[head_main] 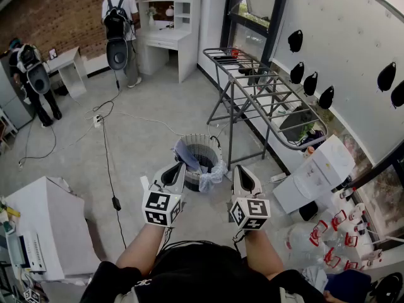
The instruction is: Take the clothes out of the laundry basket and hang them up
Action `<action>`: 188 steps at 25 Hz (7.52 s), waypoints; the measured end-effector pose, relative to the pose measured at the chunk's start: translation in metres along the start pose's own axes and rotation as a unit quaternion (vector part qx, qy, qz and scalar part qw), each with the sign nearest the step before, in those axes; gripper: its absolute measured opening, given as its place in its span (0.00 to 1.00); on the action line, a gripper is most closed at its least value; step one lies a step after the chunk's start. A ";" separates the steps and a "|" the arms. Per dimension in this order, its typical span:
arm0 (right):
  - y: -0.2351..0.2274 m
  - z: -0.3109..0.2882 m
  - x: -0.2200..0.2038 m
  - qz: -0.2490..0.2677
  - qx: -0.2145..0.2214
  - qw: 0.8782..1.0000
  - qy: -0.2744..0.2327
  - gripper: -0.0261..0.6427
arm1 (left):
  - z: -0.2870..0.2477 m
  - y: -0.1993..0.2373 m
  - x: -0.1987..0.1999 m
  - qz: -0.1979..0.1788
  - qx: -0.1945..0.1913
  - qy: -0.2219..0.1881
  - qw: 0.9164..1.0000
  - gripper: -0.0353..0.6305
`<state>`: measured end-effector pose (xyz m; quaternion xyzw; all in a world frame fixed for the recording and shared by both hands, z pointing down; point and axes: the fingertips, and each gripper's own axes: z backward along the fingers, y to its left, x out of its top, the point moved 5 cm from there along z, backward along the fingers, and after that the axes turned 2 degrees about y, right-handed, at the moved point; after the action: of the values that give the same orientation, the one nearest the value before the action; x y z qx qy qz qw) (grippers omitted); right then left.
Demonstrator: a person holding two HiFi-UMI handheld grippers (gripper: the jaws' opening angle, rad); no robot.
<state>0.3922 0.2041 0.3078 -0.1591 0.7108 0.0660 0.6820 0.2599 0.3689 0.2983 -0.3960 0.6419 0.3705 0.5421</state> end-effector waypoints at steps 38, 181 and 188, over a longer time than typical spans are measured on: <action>0.084 -0.041 -0.027 0.015 -0.048 0.999 0.003 0.06 | 0.027 0.095 -0.027 0.017 -0.043 -0.005 0.999 0.06; -0.212 -0.368 -0.343 -0.007 0.152 0.899 0.411 0.35 | -0.410 0.121 -0.533 0.267 -0.136 0.497 0.814 0.07; -0.204 -0.372 -0.312 0.000 0.170 0.906 0.389 0.35 | -0.400 0.149 -0.418 0.332 -0.128 0.397 0.846 0.07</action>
<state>0.1102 -0.0605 0.6647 -0.0543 0.9198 -0.1230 0.3686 0.0048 0.1123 0.7734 -0.3383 0.8424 0.4182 0.0306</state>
